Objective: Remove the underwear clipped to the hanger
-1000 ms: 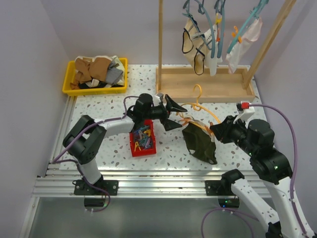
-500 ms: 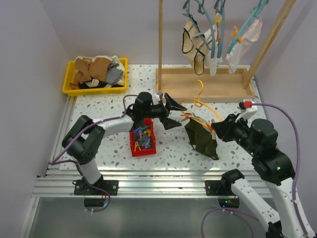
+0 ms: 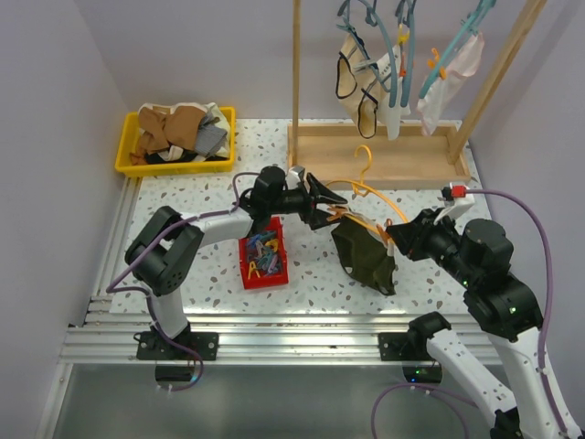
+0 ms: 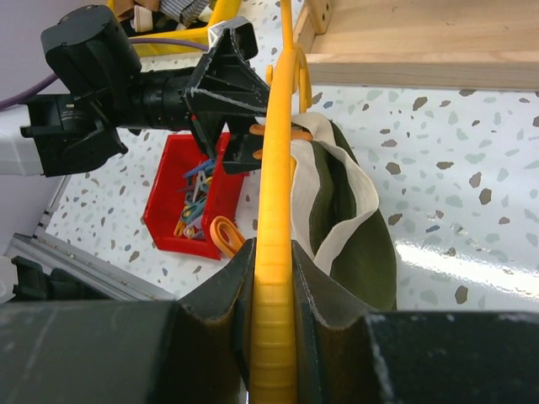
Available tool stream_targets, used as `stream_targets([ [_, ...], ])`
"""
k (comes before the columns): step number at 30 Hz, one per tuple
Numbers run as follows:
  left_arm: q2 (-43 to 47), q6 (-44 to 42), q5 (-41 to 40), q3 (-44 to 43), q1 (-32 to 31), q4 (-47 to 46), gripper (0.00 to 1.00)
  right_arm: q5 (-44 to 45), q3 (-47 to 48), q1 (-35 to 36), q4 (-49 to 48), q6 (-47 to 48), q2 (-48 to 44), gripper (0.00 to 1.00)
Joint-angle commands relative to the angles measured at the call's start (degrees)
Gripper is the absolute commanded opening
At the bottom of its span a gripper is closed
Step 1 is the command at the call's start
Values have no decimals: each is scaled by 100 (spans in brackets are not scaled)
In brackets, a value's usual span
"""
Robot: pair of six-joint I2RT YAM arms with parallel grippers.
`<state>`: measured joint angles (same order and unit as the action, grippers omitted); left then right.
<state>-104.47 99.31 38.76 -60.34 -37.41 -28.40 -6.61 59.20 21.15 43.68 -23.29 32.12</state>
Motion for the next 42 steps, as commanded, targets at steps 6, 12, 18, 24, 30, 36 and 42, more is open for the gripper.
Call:
stream_targets([
  [6, 198, 10, 184, 189, 14, -578, 38, 195, 30, 4, -316, 35, -57, 0],
  [12, 330, -34, 307, 461, 14, -798, 0, 388, 83, -5, -334, 131, 49, 0],
  [18, 585, -34, 325, 540, 14, -957, 0, 783, 22, 4, -88, 255, 154, 0],
  [24, 1321, -1419, 160, 444, 163, 721, 0, 1021, -172, 3, 0, 281, 84, 0],
  [30, 2324, -4690, -2193, -84, 497, 5088, 0, 978, -224, 3, 141, 281, -39, 0],
  [36, 3054, -5448, -3374, 144, 542, 6240, 0, 881, -312, -5, 167, 246, -48, 0],
  [42, 3274, -5659, -3657, 443, 542, 6365, 55, 758, -269, 4, 97, 220, 110, 0],
])
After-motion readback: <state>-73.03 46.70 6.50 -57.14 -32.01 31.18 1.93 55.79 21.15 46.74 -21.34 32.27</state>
